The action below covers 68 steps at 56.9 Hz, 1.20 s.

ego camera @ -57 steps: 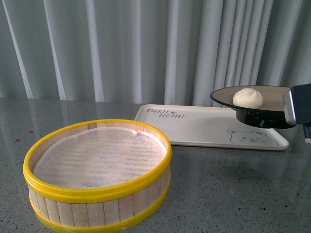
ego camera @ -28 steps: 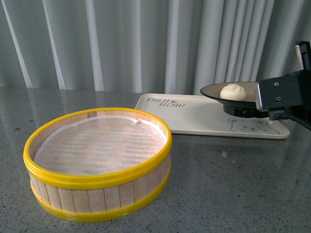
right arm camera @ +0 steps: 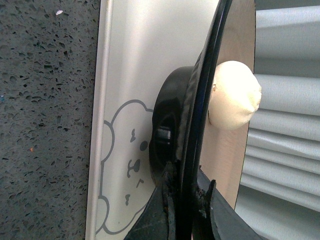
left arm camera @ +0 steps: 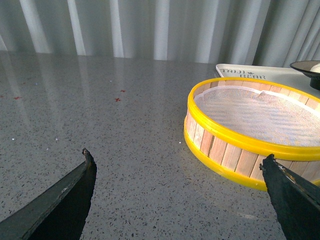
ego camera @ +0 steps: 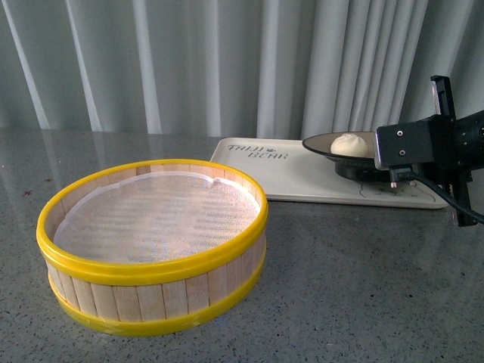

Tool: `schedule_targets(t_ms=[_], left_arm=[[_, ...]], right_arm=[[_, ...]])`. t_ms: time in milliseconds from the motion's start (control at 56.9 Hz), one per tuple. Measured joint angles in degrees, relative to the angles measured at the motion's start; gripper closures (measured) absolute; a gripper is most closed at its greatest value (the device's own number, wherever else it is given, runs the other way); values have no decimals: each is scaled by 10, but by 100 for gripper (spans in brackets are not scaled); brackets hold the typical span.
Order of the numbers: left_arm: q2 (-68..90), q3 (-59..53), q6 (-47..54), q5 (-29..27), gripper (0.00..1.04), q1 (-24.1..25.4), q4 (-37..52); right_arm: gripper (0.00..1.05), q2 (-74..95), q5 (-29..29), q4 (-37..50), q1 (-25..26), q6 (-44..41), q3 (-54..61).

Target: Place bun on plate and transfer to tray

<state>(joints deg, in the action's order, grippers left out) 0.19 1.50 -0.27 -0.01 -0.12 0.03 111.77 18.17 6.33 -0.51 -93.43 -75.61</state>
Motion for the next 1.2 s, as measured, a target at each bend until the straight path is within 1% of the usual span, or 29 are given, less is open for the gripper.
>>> schedule_targets(t_ms=[580,756,809,914,985,1020,1108,1143,1178,1196], left_arm=[[0,0,0,0,7,0,0],[0,0,0,0,7,0,0],[0,0,0,0,7,0,0],[0,0,0,0,7,0,0],[0,0,0,0,7,0,0],[0,0,0,0,7,0,0],[0,0,0,0,7,0,0],[0,0,0,0,7,0,0],[0,0,0,0,7,0,0],[0,0,0,0,7,0,0]], right_arm=[[101,24,2,15,0,6,-4],[74,27,5,23,-2,11,-4],[63,27,8,29,-3,17,-1],[47,20,4,36,-7,29,10],[37,4,12,32,-12,41,26],[30,-12,14,29,-16,53,39],[17,-46,21,28,-24,72,62],[10,-68,21,28,-30,83,75],[7,-86,20,29,-35,95,85],[7,-92,20,31,-38,97,89]])
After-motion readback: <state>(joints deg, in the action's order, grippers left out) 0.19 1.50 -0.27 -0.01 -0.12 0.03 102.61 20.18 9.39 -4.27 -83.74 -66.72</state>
